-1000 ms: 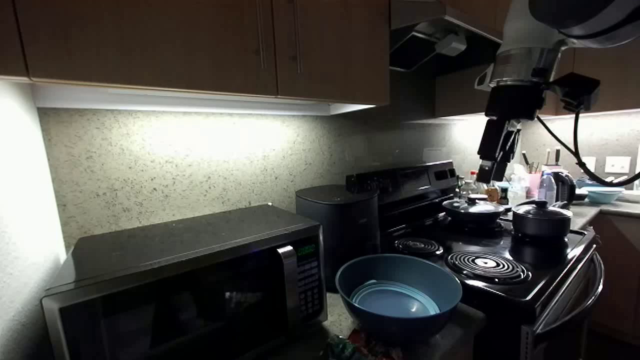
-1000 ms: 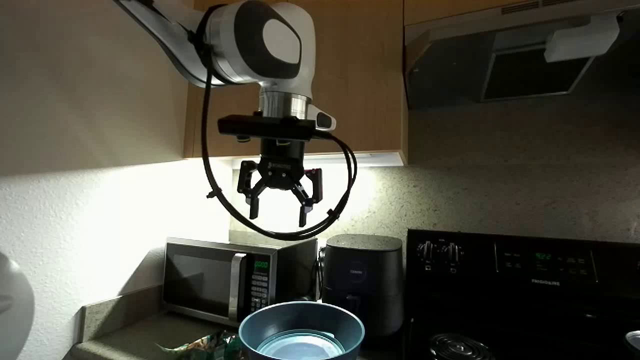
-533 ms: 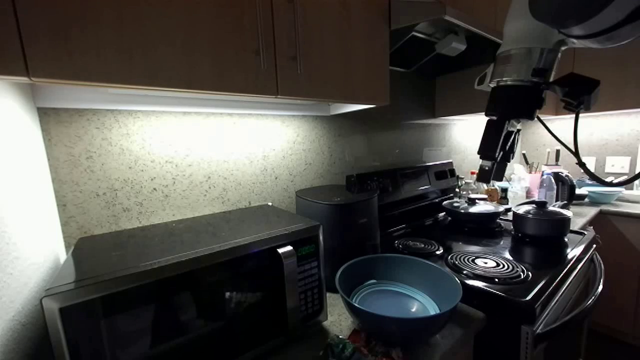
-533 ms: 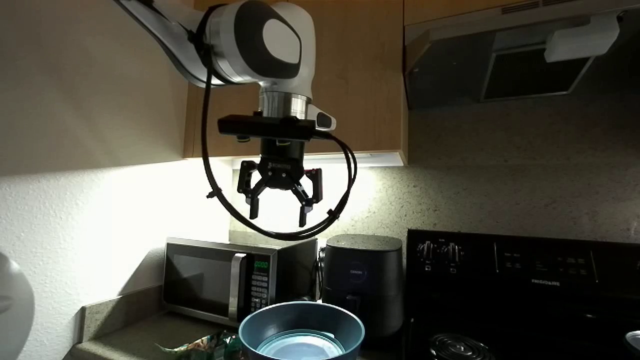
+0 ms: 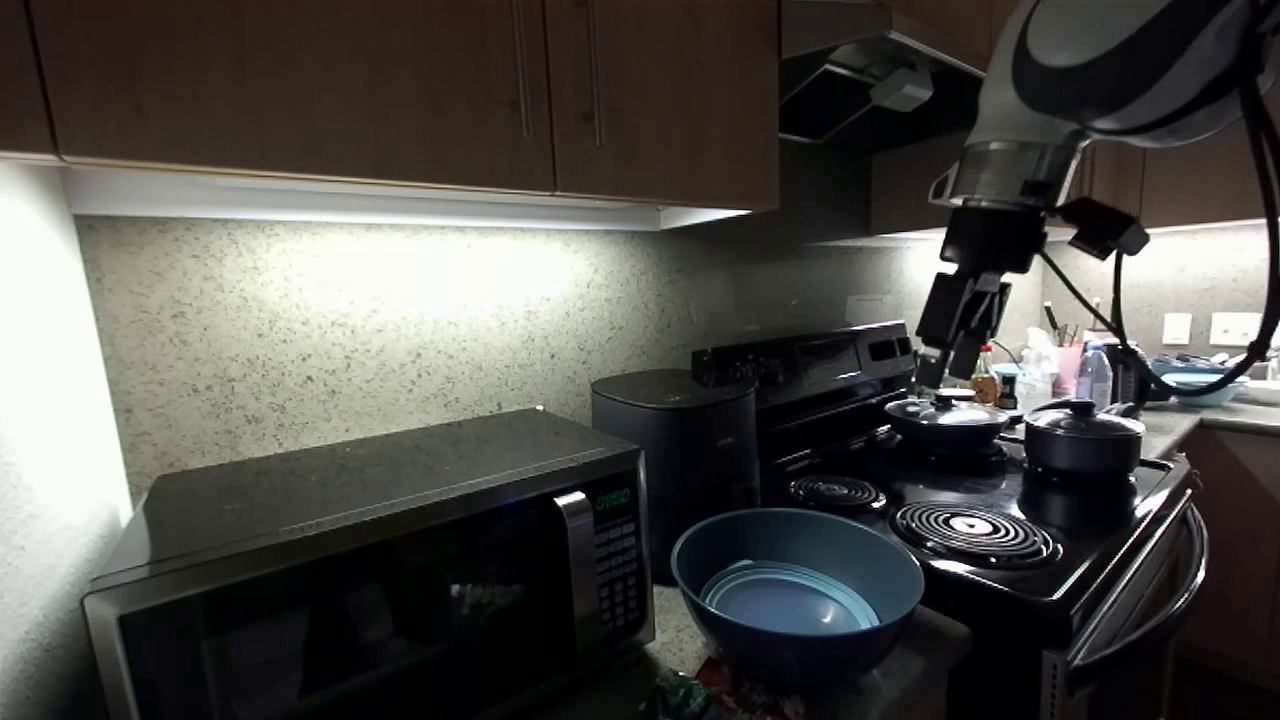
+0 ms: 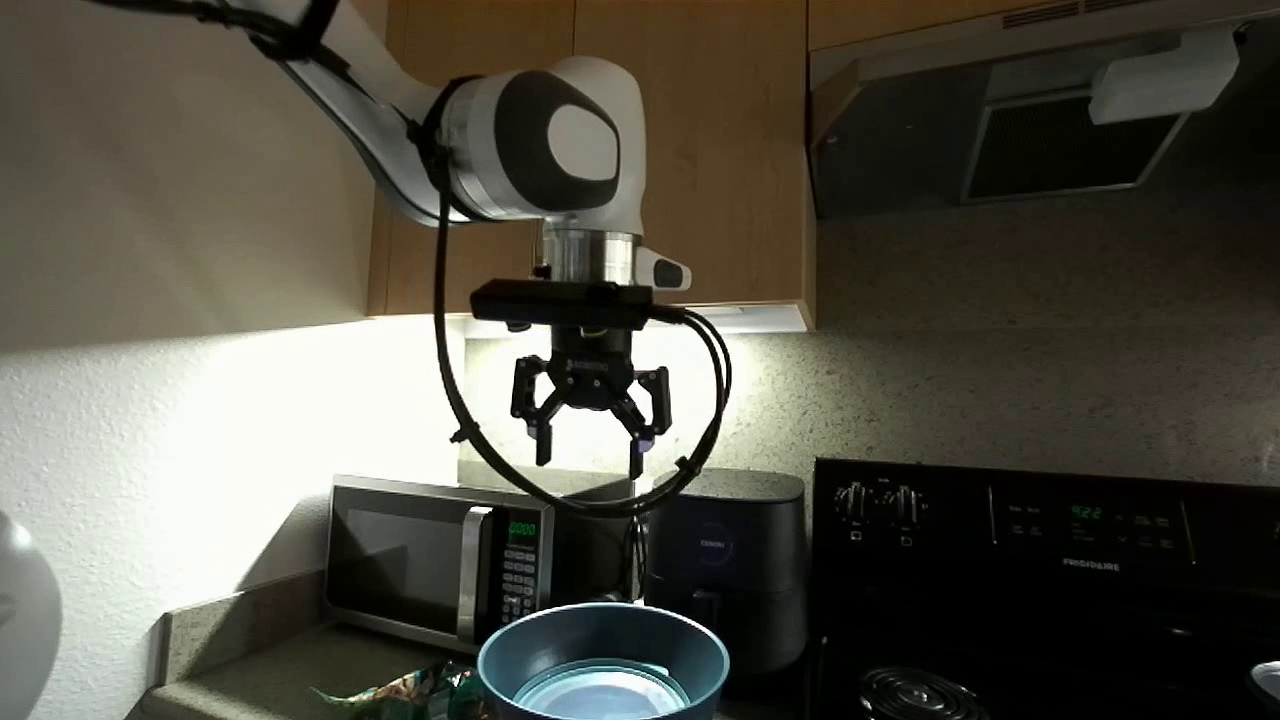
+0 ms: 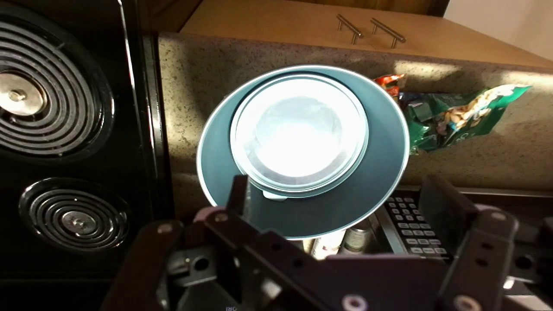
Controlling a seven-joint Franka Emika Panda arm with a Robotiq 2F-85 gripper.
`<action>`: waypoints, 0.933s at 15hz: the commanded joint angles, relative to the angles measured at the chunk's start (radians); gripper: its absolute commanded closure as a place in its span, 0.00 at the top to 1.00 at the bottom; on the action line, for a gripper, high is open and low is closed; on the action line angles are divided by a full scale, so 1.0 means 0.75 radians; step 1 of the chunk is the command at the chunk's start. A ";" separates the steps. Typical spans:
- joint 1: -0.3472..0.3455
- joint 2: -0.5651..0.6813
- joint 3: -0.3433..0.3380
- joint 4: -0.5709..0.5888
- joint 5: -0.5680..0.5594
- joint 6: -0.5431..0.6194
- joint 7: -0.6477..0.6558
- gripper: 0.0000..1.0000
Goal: Put the blue bowl on top of the air fryer then set it down again
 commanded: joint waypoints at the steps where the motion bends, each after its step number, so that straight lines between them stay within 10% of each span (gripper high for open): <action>1: -0.046 0.136 0.026 -0.003 -0.028 0.114 0.030 1.00; 8: -0.040 0.144 0.018 0.004 0.009 0.089 -0.006 1.00; 14: -0.058 0.479 0.028 0.114 0.003 0.165 0.097 1.00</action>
